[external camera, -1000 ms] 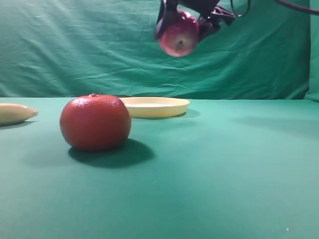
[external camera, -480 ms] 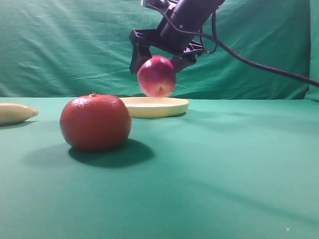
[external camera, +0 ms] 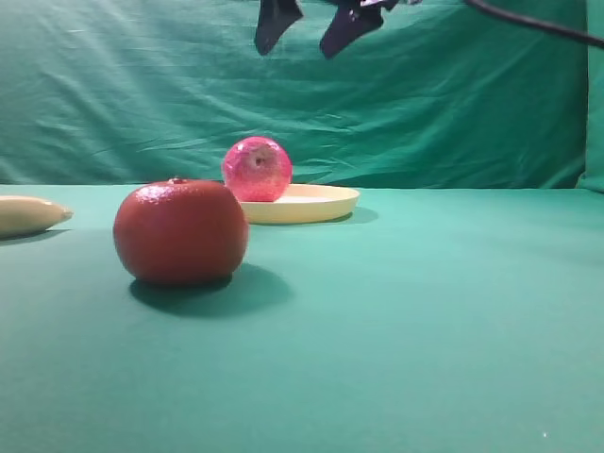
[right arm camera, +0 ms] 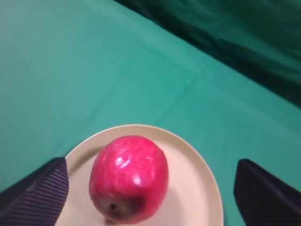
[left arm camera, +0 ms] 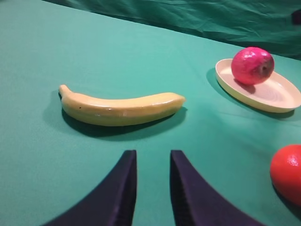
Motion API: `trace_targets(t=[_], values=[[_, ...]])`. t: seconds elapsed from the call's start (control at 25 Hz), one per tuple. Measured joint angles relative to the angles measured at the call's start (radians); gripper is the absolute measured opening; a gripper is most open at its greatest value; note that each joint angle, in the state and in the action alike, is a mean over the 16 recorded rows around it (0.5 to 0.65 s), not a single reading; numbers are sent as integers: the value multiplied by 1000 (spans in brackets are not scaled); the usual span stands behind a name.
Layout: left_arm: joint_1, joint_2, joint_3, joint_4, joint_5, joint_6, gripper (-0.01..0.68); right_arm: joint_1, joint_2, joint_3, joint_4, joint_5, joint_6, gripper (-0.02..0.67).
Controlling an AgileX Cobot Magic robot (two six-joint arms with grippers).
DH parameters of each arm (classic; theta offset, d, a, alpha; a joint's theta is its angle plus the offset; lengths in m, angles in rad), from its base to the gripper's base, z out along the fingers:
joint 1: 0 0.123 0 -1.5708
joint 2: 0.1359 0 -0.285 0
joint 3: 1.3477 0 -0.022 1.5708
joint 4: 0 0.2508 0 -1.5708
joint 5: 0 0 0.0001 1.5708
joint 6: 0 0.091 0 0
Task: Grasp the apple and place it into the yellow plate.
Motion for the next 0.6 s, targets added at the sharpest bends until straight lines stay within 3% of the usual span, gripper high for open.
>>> trace_targets(t=[0.2, 0.36, 0.6], values=[[0, 0, 0, 0, 0, 0, 157, 0, -153, 0, -58, 130, 76, 190], [0, 0, 0, 0, 0, 0, 157, 0, -281, 11, -106, 226, 157, 67], [0, 0, 0, 0, 0, 0, 157, 0, -503, 122, -171, 275, 267, 0]])
